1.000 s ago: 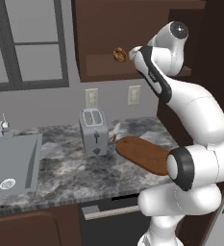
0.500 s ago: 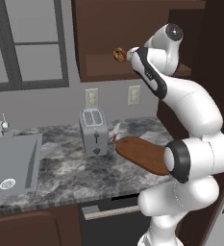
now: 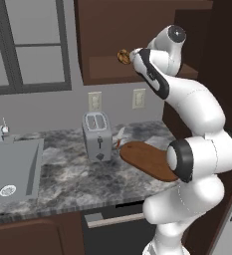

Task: Pick the bread, place it on the cutting board, pick the jam, place it on the counter, and close the cabinet.

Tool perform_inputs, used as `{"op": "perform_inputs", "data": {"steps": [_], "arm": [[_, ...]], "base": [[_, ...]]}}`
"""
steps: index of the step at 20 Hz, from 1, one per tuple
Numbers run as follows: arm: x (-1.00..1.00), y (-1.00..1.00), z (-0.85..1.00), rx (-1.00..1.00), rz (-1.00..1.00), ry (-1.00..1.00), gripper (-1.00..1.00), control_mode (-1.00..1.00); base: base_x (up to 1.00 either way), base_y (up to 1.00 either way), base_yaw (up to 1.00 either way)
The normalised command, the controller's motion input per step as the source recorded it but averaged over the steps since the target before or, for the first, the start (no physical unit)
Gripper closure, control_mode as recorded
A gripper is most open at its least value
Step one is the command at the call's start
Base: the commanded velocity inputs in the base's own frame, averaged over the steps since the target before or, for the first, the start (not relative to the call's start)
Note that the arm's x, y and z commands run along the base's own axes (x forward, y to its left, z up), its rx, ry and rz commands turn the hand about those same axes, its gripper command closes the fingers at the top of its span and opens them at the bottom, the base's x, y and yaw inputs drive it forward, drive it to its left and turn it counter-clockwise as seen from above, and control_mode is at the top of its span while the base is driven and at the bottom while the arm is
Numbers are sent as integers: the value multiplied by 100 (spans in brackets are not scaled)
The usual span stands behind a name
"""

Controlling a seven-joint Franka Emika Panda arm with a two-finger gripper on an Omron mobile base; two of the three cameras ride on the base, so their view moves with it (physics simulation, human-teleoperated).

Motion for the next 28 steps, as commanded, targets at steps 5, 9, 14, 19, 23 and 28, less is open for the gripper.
{"op": "perform_inputs", "data": {"steps": [5, 9, 14, 19, 23, 28], "arm": [[8, 0, -8, 0, 0, 0, -100, -100], [10, 0, -11, 0, 0, 0, -100, -100], [15, 0, -12, 0, 0, 0, -100, -100], [21, 0, -4, 0, 0, 0, -100, -100], [20, 0, -7, 0, 0, 0, -100, -100], [16, 0, -7, 0, 0, 0, 100, -100]], "base": [[0, 0, 0], [0, 0, 0], [0, 0, 0], [0, 0, 0], [0, 0, 0], [0, 0, 0]]}}
